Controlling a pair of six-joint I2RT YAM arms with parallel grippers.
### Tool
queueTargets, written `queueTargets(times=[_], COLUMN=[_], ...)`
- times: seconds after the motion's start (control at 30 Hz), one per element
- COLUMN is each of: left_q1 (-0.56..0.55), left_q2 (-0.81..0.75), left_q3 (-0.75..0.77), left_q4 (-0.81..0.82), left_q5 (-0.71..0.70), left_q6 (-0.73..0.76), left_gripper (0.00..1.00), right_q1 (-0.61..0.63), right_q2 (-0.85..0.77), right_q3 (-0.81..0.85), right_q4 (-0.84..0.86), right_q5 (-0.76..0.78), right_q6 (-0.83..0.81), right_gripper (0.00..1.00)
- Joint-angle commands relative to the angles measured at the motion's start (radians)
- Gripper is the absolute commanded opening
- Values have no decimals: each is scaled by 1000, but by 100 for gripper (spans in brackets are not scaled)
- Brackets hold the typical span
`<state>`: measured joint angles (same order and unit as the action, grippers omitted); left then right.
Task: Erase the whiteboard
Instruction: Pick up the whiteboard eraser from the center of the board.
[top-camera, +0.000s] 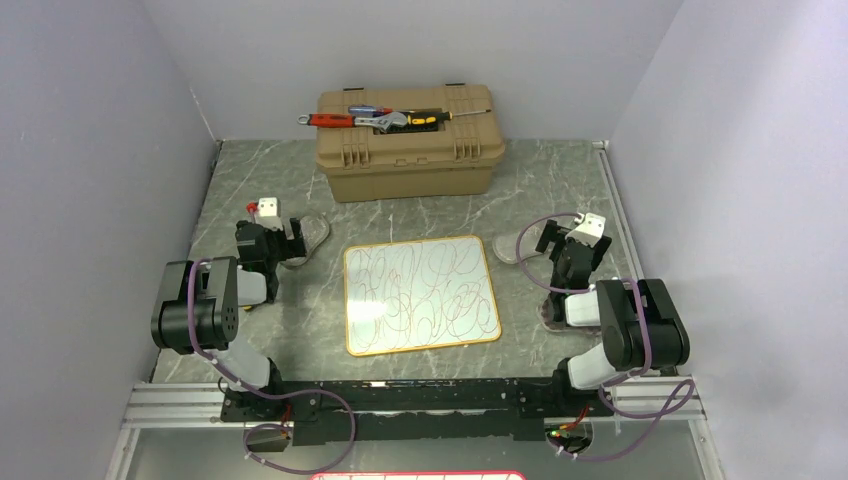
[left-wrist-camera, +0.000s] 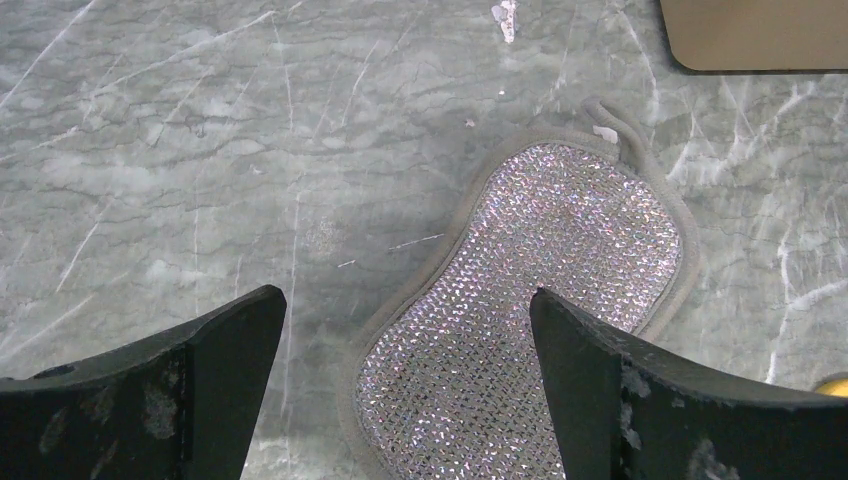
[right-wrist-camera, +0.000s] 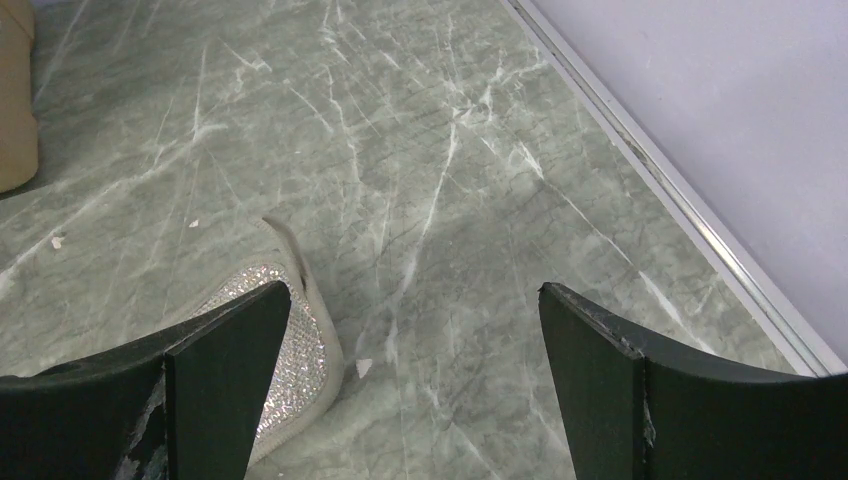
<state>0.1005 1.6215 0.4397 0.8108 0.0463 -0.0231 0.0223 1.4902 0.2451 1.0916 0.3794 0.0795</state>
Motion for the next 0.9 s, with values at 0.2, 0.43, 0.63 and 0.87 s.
queueTargets(times=[0.2,0.43,0.63,0.87], left_q1=[-4,-3,-2,-2], left_q2=[4,-6,-98,-115], left_q3=[-1,11,328,550], left_q4=[43,22,-621,-1049], left_q5=[-11,-11,19,100], left_q6=[-15,-20,46,124], left_gripper=[99,99,99,97], right_q1=[-1,-1,49,30], right_q2=[-18,-22,-145,-309], right_q3=[-5,-4,1,300], right_q4=[26,27,-64,-835], right_q5=[-17,-3,126,294], right_q6=[13,15,13,332], right_gripper=[100,100,100,100])
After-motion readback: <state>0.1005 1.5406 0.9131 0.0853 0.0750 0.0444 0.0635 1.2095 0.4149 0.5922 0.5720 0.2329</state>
